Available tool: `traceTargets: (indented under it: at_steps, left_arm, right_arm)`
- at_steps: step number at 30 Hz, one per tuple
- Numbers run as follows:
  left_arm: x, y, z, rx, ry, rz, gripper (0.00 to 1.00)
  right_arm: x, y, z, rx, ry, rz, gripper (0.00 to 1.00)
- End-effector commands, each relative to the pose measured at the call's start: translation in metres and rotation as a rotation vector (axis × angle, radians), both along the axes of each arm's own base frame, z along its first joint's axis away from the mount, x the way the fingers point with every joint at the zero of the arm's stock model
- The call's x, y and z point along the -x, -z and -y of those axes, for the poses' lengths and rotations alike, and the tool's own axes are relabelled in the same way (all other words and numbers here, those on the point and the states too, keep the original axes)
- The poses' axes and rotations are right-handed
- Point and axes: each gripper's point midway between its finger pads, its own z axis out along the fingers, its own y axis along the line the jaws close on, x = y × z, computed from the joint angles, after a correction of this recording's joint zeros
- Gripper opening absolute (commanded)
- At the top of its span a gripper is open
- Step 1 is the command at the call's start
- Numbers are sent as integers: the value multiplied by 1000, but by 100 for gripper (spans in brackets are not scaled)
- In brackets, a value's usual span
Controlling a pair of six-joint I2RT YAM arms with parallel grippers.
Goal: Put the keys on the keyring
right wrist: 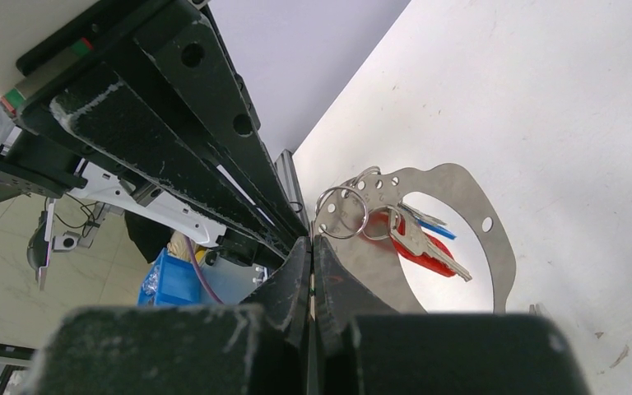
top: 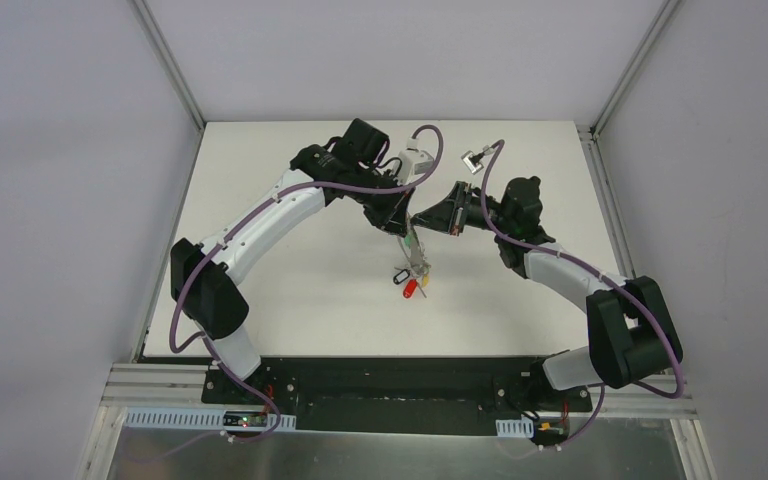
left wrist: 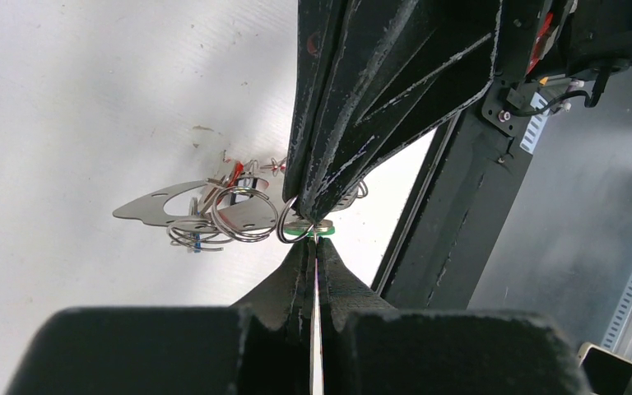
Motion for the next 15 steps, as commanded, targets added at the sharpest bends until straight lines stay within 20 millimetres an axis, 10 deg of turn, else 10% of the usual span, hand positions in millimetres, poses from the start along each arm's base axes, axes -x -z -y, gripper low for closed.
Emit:
traceTargets:
  at_steps: [1, 15]
  left_arm:
    - [2, -17, 3, 28, 22, 46, 0]
    - [-7, -19, -15, -30, 8, 95, 0]
  right_arm:
    - [2, -23, 2, -27, -24, 118, 0]
    - [16, -23, 4, -11, -89, 193, 0]
